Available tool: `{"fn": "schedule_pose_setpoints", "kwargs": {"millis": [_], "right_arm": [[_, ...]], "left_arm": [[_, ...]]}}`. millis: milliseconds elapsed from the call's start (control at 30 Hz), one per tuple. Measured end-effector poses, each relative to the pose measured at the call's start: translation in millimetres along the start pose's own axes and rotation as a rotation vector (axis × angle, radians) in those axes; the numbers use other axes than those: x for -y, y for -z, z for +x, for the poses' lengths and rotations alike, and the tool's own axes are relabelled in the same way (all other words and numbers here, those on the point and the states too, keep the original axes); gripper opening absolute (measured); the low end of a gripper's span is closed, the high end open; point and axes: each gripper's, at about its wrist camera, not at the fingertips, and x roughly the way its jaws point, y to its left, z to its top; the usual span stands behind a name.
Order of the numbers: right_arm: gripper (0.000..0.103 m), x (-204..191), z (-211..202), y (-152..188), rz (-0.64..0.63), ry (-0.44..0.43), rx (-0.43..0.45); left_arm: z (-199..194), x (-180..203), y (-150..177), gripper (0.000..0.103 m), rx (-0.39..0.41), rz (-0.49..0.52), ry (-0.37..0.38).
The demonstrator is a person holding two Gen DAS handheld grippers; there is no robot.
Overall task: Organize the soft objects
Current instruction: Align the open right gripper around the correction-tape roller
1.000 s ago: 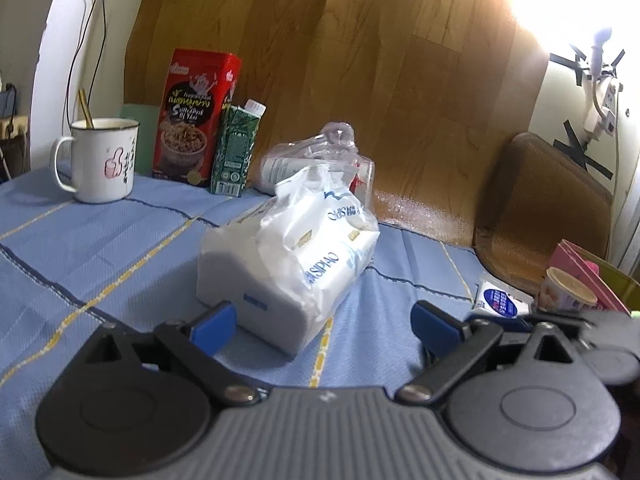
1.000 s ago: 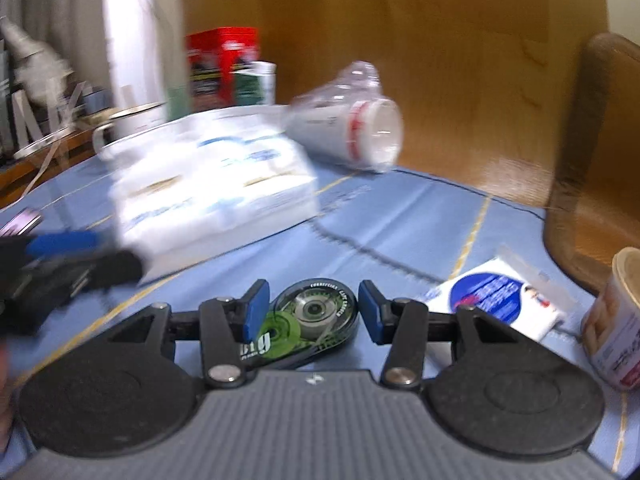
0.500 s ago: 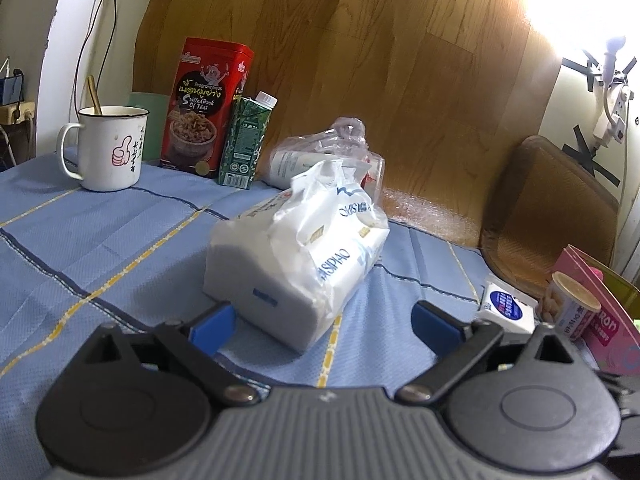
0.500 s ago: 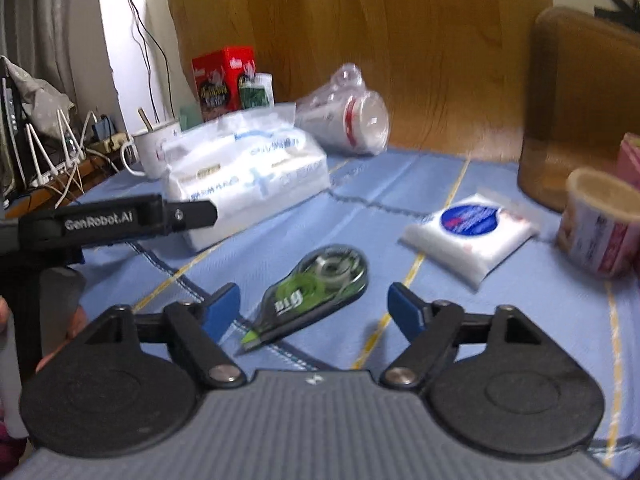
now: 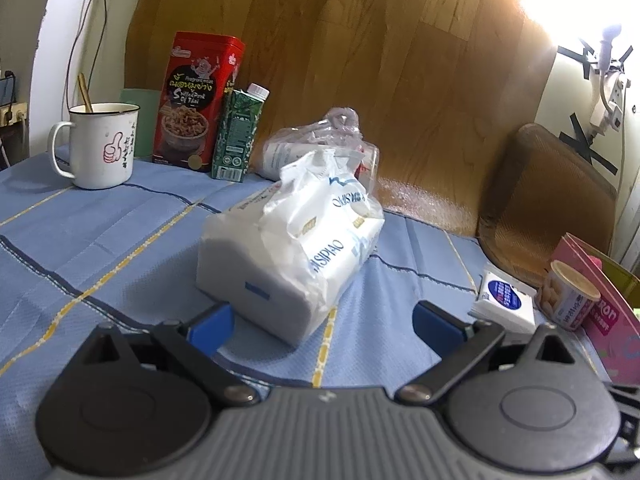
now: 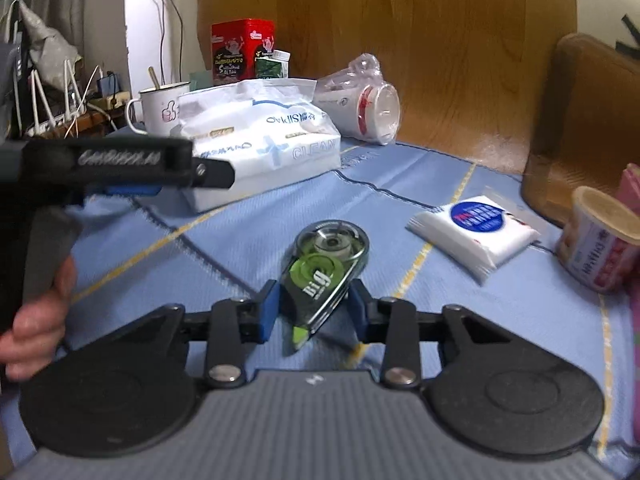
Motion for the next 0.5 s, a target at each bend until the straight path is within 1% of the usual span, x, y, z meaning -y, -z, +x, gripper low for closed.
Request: {"fn": "schedule_pose_setpoints", "kwargs": {"millis": [67,133,233,367,500], "right_arm": [[0.039,0,-12,9,-0.012,0.009,0.001],[0.039,4,-25,17,0.005,0.016,0.000],[0.039,10,-45,33,0.046,0.054,0.009],[0.039,19,-68,51,0.094,0.105,0.023],[0.039,29,-83,64,0.143,0.128,0.037]], "left_arm": [[1,1,0,0.100,-0.008,0.008,0.000],[2,3,1,0.101,-0.013,0.017,0.004],[4,5,1,0.102,-0.026,0.035,0.004],[8,12,2,0.102,-0.051,0.071,-0.011],[11,23,5,0.102,-0.078,0.123,-0.043]]}}
